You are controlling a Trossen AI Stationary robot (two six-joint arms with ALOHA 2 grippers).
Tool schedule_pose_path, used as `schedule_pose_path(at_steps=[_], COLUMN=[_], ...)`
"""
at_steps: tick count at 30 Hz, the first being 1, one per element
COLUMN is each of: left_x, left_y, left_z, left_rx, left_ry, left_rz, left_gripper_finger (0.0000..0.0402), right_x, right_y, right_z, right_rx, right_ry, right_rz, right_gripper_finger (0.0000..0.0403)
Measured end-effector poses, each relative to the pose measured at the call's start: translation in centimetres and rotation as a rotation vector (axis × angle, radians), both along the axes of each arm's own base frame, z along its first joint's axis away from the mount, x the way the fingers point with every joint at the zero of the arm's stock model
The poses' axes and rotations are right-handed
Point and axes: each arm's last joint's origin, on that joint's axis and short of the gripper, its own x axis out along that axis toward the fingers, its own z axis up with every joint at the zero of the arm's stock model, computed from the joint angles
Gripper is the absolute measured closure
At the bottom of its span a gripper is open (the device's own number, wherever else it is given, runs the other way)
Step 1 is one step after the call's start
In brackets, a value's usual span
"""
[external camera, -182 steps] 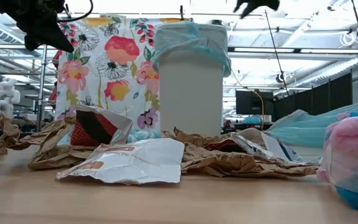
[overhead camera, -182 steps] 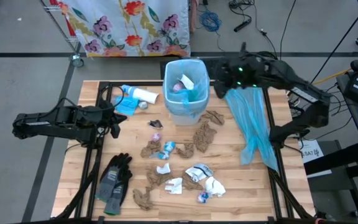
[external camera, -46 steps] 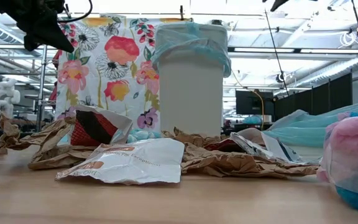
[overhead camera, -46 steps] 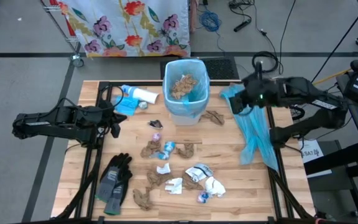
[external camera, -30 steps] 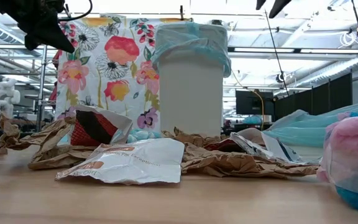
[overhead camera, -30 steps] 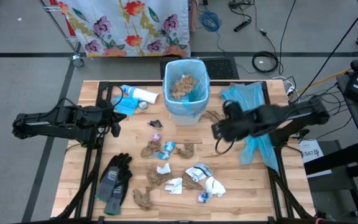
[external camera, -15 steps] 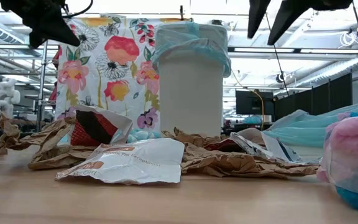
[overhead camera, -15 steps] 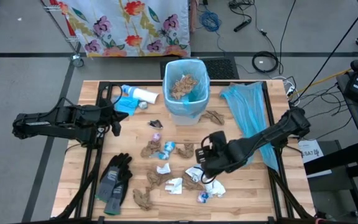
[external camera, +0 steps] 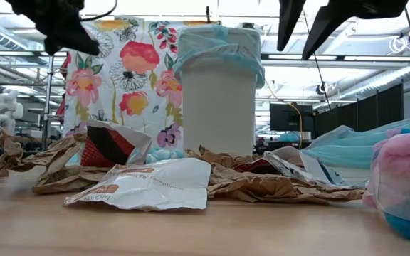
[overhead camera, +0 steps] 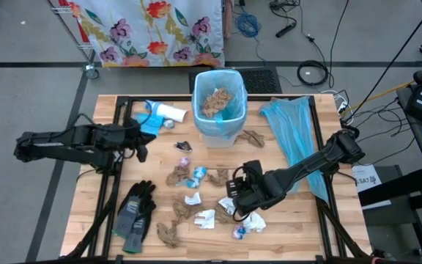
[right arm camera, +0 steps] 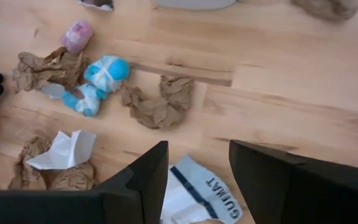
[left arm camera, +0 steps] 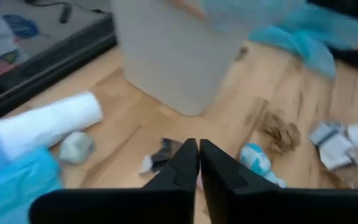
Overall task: Place trash/remove bag and relplace
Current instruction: Put the white trashbag into the trash bin
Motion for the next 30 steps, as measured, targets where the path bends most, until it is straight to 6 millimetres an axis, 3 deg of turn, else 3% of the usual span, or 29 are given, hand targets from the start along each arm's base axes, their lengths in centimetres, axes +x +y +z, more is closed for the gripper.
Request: schedule_pose_path(at_steps=[9,12,17,21,30], left_x=[3.0,3.5,4.3,5.0,5.8], left_y=[-0.1,0.0,0.3,2.0,8.2], left_z=[-0.2,-0.2,-0.5,-1.9,-4.9], left_rx=[-0.003,0.055,-0.070,-0.153,-0.239], left_ry=[0.083,0.084,0.056,0.148,0.300], left_rz=[-0.070,-0.060,-0.017,0.075,0.244], left_gripper_finger=[0.0278,0.0263,0.0261,0.0261,0.0261], right_x=[-0.3,-0.6,-1.5,-2.1,-2.3], right_y=[-0.2,-0.3,-0.6,-0.8,-0.9], right_z=[0.0,0.0,0.1,0.3,0.6], right_rx=[-0.023,-0.039,-0.016,-0.035,-0.058], right_ry=[0.034,0.067,0.176,0.244,0.288], right_rz=[0.010,0.018,0.023,0.056,0.167], right_gripper_finger=[0.0241,0.0241,0.0241,0.0241,0.0241])
